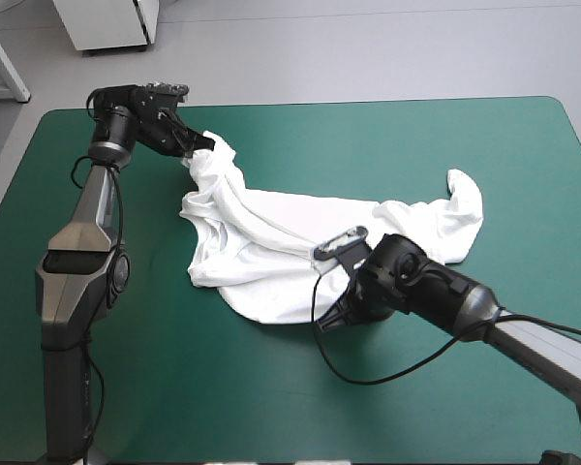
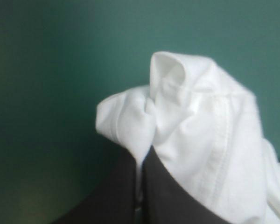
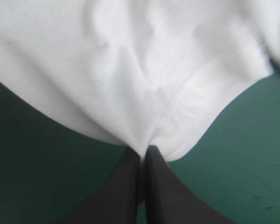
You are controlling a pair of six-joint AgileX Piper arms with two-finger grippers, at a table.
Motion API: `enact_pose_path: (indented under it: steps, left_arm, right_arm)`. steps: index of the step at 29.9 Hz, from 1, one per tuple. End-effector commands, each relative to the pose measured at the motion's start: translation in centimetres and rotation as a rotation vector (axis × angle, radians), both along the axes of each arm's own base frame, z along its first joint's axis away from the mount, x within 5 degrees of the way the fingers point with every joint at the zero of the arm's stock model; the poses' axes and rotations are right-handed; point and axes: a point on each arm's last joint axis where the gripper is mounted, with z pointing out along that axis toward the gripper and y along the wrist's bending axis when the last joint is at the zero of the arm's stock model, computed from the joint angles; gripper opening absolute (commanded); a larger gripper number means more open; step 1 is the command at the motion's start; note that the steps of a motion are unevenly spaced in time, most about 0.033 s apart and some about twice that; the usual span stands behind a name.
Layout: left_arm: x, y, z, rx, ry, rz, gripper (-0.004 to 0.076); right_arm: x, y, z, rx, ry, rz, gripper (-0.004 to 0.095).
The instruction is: Fold the cloth
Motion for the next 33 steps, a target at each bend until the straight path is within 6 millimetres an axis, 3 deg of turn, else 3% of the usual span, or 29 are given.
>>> enact_pose_path:
  steps: [1, 5, 10, 18, 23, 26, 33]
  left_arm:
    - [-3.8, 0.4, 9.6, 0.003, -0.194, -0.004, -0.0022]
    - [-7.0, 0.6, 14.7, -0.010, -0.303, -0.004, -0.0022]
    - [-12.8, 1.0, 21.6, -0.024, -0.469, -0.008, -0.0022]
    - [-24.7, 1.9, 31.0, -0.049, -0.766, -0.012, -0.0022]
    - [-32.6, 2.0, 35.5, -0.116, -1.015, -0.058, -0.0022]
    - [-36.9, 2.2, 37.3, -0.138, -1.146, -0.065, -0.0022]
    - [-44.6, 2.5, 39.4, -0.172, -1.355, -0.109, -0.0022]
  right_arm:
    - [0.2, -2.0, 7.4, 0.010, -0.232, -0.021, -0.0017]
    - [0.0, -3.9, 13.0, 0.000, -0.412, -0.054, -0.0017]
    - [-1.3, -6.6, 20.3, 0.104, -0.652, -0.101, -0.0017]
    - [-5.3, -12.1, 30.7, 0.238, -1.005, -0.126, -0.0017]
    - [-8.7, -15.7, 34.8, 0.348, -1.176, -0.140, -0.0017]
    - [-10.5, -16.9, 36.5, 0.422, -1.266, -0.076, -0.0017]
    - [-12.9, -17.3, 38.4, 0.613, -1.370, 0.068, -0.0012]
